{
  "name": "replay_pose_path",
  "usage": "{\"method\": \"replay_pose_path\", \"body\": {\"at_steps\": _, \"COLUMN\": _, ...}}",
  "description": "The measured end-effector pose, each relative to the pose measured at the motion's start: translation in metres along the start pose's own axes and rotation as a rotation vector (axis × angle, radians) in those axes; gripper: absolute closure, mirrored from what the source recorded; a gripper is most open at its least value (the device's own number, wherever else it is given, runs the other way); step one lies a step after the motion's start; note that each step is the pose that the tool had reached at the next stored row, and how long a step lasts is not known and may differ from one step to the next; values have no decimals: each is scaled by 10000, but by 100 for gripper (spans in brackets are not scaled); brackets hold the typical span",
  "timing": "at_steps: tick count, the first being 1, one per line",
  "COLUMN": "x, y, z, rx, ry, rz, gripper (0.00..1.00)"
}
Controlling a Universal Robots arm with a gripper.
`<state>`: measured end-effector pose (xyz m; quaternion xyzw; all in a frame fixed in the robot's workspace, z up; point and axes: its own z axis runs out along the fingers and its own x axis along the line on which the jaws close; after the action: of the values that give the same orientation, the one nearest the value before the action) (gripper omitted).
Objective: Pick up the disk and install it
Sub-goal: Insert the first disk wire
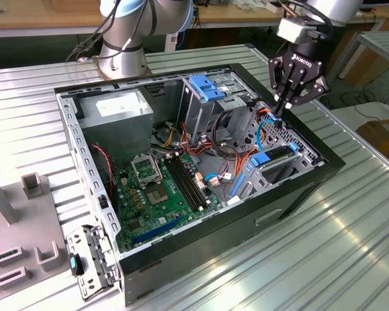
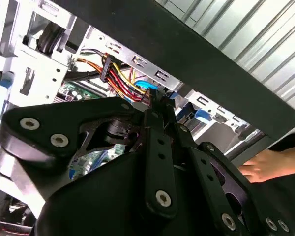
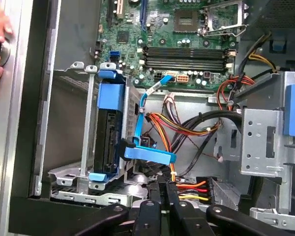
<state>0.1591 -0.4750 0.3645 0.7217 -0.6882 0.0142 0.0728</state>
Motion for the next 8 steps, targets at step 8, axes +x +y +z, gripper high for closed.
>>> {"method": "replay_pose_path", "body": {"at_steps": 8, "x": 8, "y": 33, "z": -58, "rx": 810, "ry": -183, "rz": 229, "gripper": 84}}
